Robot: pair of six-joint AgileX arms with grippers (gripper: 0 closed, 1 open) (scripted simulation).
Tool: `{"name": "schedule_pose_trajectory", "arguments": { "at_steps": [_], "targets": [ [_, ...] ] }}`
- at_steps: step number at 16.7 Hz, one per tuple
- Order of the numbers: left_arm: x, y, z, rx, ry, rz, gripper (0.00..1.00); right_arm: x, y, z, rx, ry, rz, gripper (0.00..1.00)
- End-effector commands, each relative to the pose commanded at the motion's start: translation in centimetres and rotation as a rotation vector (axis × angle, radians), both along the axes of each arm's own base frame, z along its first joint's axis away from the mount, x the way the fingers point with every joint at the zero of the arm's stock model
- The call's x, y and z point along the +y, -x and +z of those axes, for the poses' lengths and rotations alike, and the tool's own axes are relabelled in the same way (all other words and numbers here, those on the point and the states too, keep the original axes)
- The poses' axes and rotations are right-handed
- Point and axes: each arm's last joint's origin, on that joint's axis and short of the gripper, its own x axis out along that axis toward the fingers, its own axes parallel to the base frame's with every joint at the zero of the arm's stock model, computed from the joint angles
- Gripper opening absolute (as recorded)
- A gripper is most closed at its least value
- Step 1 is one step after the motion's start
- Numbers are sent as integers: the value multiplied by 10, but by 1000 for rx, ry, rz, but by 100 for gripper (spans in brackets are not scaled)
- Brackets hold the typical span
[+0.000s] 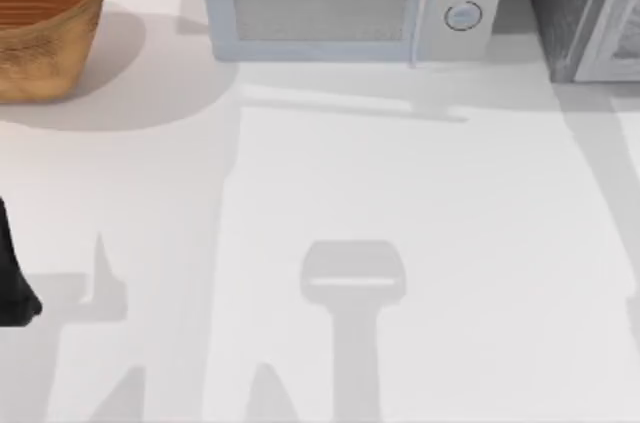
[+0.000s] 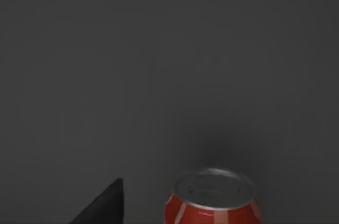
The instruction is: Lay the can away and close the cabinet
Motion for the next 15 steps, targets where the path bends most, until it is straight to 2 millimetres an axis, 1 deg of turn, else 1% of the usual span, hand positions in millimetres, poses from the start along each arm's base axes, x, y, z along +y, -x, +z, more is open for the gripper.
{"name": "schedule_pose_trajectory", "arguments": {
  "at_steps": [2, 3, 4, 6, 8, 11, 13, 15],
  "targets": [
    [0, 0, 0, 0, 0, 0, 100, -5, 29, -12, 5, 8, 4, 100],
    [0, 0, 0, 0, 0, 0, 100, -7, 45, -21, 10, 12, 5, 100],
    [0, 0, 0, 0, 0, 0, 100, -9, 60, -32, 15, 15, 7, 100],
    [0, 0, 0, 0, 0, 0, 100, -14, 92, -62, 26, 19, 8, 100],
    [0, 0, 0, 0, 0, 0, 100, -17, 121, -99, 41, 19, 8, 100],
    [0, 0, 0, 0, 0, 0, 100, -22, 157, -166, 66, 16, 4, 100],
    [0, 0, 0, 0, 0, 0, 100, -24, 173, -215, 83, 11, 0, 100],
    [0, 0, 0, 0, 0, 0, 100, -26, 185, -263, 101, 5, -5, 100]
  ]
}}
